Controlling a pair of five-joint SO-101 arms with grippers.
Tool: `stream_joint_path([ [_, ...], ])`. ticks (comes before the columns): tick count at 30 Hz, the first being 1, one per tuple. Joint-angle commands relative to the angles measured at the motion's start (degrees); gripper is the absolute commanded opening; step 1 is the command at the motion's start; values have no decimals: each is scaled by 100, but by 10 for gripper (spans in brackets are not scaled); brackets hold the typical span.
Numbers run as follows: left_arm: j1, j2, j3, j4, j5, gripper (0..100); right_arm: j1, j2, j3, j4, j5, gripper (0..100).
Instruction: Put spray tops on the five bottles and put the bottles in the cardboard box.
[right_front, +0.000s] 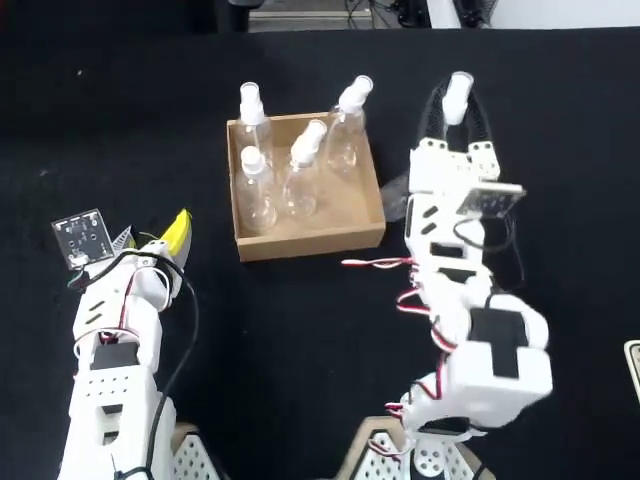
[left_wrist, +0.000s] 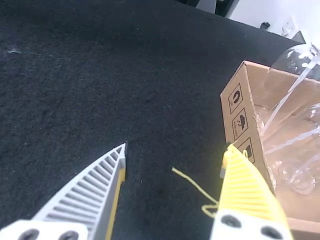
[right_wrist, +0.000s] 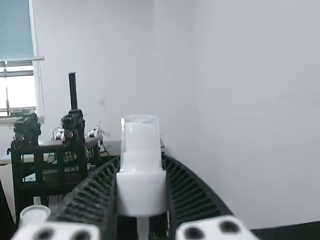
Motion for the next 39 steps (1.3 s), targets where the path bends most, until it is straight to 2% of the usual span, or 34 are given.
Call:
stream_joint_path([
  [1,48,-79,-57,-114,-62,288,18,277,-101,-1178,-35,11],
  [6,48,-79,-57,-114,-62,288,-53,734,-57,-1846,273,11],
  [20,48,-88,-66,-114,-62,288,-62,690,330,-1635,316,17],
  [22,48,-88,-66,-114,-62,288,-62,690,330,-1442,316,41],
  [28,48,-88,-66,-114,-62,288,-26,690,356,-1284,316,208],
  [39,48,-88,-66,-114,-62,288,0,470,497,-1143,308,212],
])
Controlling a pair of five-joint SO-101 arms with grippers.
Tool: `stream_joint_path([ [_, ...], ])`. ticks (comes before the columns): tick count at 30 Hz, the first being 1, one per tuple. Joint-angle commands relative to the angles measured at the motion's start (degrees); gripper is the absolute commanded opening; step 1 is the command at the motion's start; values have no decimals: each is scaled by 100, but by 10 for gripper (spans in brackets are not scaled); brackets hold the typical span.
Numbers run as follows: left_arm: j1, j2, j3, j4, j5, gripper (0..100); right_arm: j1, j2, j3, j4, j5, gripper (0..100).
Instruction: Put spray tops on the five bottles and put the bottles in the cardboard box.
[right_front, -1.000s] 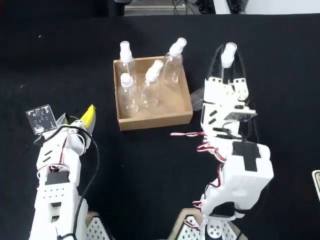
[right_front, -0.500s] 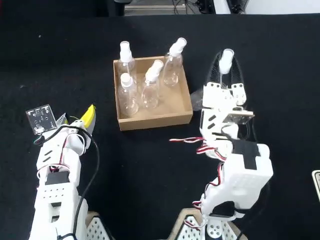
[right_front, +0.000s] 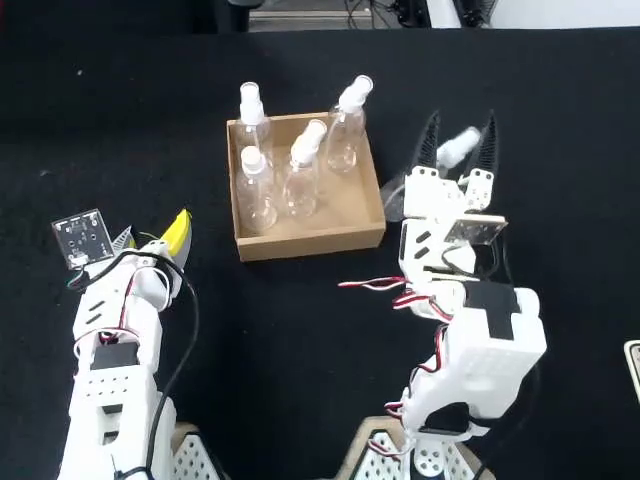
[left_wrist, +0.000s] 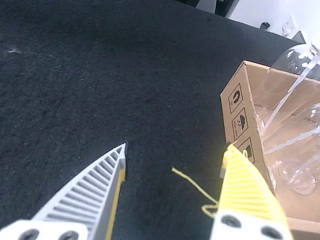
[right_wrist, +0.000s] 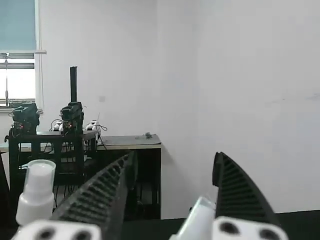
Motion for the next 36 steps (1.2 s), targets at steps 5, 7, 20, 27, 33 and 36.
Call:
stream_joint_path([
  [5,48,-88,-75,-114,-62,288,-9,-1174,303,563,26,212],
  [7,48,-88,-75,-114,-62,288,0,-1587,233,1380,9,212],
  [20,48,-88,-66,-114,-62,288,1134,-4435,-312,7710,0,214],
  [27,48,-88,-66,-114,-62,288,1380,-4242,-1965,11587,-18,216],
  [33,48,-88,-66,-114,-62,288,1292,-3521,-2554,11903,-2057,232],
  [36,48,-79,-66,-114,-62,288,1257,-3125,-2835,11974,-2620,319],
])
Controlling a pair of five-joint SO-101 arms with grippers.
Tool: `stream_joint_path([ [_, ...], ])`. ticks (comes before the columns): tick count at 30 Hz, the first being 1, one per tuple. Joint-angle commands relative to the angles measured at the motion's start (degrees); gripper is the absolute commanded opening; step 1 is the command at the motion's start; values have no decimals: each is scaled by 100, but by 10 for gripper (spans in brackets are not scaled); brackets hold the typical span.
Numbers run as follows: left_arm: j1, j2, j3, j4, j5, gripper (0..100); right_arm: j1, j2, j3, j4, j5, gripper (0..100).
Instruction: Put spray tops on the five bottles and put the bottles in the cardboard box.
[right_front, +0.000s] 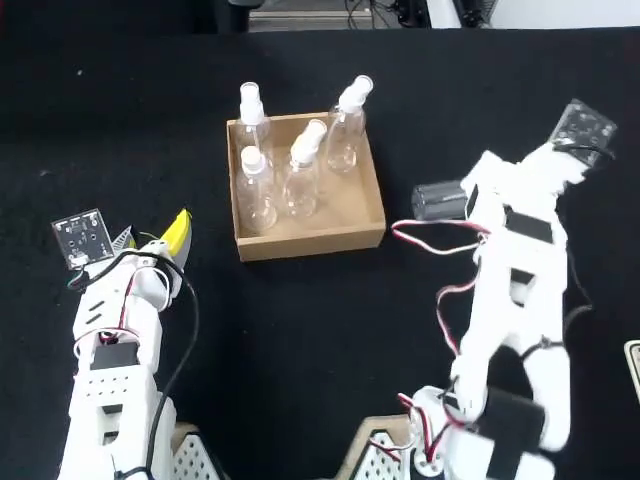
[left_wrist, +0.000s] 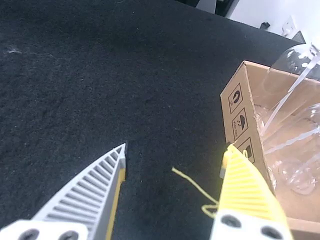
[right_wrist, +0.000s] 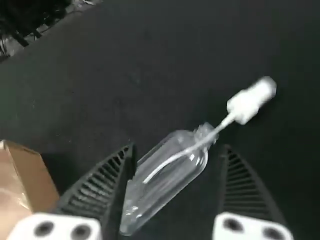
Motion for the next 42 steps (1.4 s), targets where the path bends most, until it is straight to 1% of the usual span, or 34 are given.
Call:
stream_joint_path([
  [1,48,-70,-57,-114,-62,288,-35,286,-664,167,-730,351],
  [3,57,-44,-57,-114,-62,288,-62,541,-901,404,-976,391],
  [13,57,-35,-57,-97,-62,288,-378,2167,-2070,545,-1969,391],
  [16,57,-35,-57,-97,-62,288,-387,2668,-2413,730,-2145,391],
  [21,57,-35,-57,-97,-53,288,-378,3424,-3125,1336,-2242,384],
  [23,57,-35,-57,-97,-53,288,-334,3697,-3354,1556,-2198,319],
  [24,57,-35,-57,-97,-53,288,-299,3820,-3451,1644,-2189,263],
  [27,57,-35,-57,-88,-35,288,62,4136,-3705,1864,-2180,47],
  [28,57,-35,-57,-88,-35,288,211,4198,-3785,1916,-2145,4],
  [30,57,-35,-57,-88,-35,288,492,4303,-3934,2127,-1758,32],
  [31,57,-35,-57,-88,-35,288,642,4330,-3978,2189,-1495,13],
  [34,57,-35,-57,-97,-26,288,1143,4321,-3987,2277,-730,10],
  [35,57,-35,-57,-97,-26,288,1275,4312,-3996,2277,-352,10],
  [40,57,-35,-57,-88,-44,288,1846,4347,-3960,2084,2004,10],
  [42,57,-35,-57,-88,-44,288,2031,4347,-3855,1881,2690,10],
])
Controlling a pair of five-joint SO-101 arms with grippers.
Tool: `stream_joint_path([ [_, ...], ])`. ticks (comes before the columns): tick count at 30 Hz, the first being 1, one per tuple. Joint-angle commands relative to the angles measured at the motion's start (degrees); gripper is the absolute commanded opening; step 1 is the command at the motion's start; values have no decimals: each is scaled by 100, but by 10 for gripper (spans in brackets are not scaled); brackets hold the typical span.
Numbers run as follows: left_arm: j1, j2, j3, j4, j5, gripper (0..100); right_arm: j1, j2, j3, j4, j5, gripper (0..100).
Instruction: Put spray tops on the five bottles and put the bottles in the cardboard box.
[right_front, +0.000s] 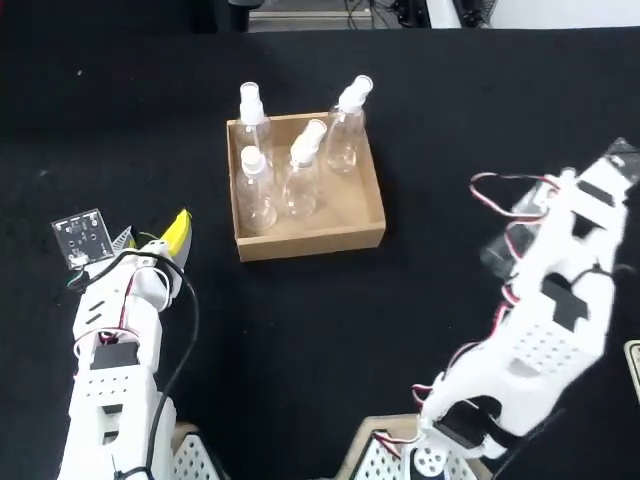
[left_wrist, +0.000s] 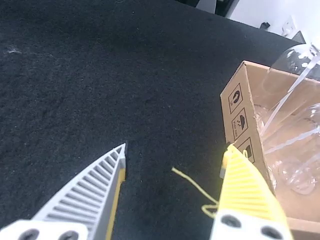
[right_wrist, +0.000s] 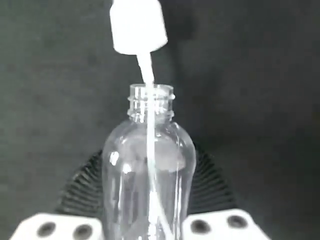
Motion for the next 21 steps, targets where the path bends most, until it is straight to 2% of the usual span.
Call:
stream_joint_path([
  [1,57,-35,-48,-88,-53,288,422,4,-92,-448,1442,10],
  [8,57,-35,-48,-79,-53,288,519,13,479,-1319,3446,10],
  [13,57,-35,-48,-79,-53,288,448,-13,558,-1275,4457,15],
  [17,57,-35,-48,-79,-53,288,448,4,418,-967,4422,115],
  [21,57,-44,-48,-79,-53,288,475,13,259,-914,3763,216],
])
